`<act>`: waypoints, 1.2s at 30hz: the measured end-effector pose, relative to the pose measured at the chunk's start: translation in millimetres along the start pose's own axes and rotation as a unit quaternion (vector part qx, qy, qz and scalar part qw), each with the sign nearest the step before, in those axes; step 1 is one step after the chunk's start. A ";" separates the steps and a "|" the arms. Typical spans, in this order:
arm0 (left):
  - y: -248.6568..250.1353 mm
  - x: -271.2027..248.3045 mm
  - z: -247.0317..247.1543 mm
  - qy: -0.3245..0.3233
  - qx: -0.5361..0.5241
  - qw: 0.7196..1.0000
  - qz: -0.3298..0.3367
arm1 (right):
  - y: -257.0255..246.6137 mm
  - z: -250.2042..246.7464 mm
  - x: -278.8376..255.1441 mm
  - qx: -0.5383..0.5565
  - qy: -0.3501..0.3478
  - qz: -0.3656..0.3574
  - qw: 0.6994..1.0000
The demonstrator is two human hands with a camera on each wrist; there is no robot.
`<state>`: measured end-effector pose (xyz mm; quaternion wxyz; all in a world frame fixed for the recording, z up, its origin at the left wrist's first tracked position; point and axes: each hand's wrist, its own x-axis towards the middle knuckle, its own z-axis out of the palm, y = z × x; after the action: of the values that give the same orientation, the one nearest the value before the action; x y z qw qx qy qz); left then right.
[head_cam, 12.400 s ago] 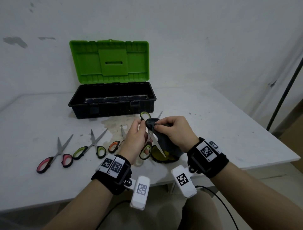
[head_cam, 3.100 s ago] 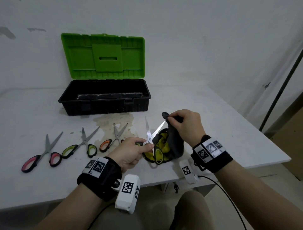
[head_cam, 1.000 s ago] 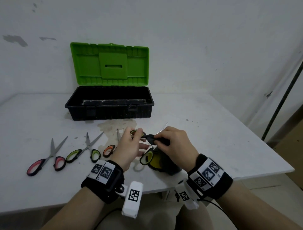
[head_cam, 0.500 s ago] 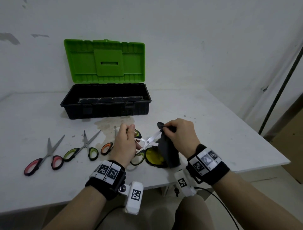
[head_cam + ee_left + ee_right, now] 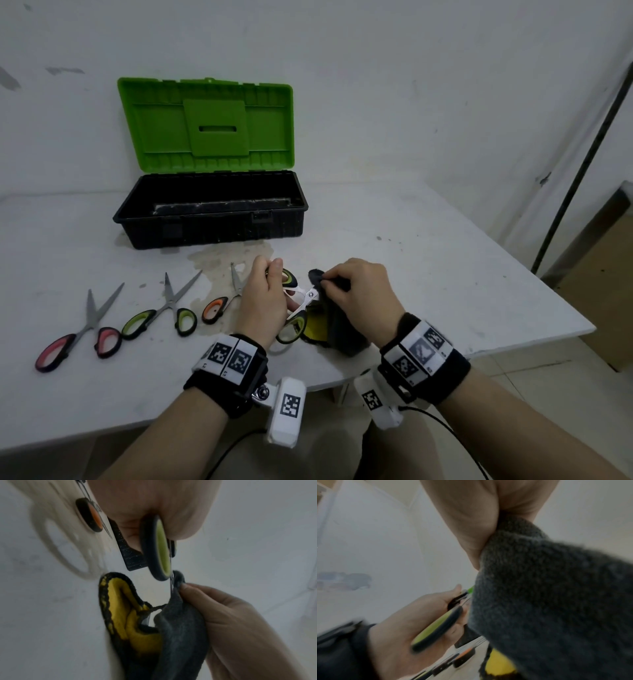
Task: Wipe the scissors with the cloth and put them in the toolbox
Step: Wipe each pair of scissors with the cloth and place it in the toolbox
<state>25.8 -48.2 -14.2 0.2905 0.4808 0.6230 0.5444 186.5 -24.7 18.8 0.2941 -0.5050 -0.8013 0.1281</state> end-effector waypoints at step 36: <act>0.5 -0.8 0.3 0.003 -0.011 1.000 0.020 | -4.1 2.6 -8.0 -0.003 0.010 -0.033 0.999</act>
<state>26.5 -48.8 -13.9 0.2830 0.4880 0.6084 0.5582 184.4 -33.4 16.0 0.3046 -0.4807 -0.8148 0.1106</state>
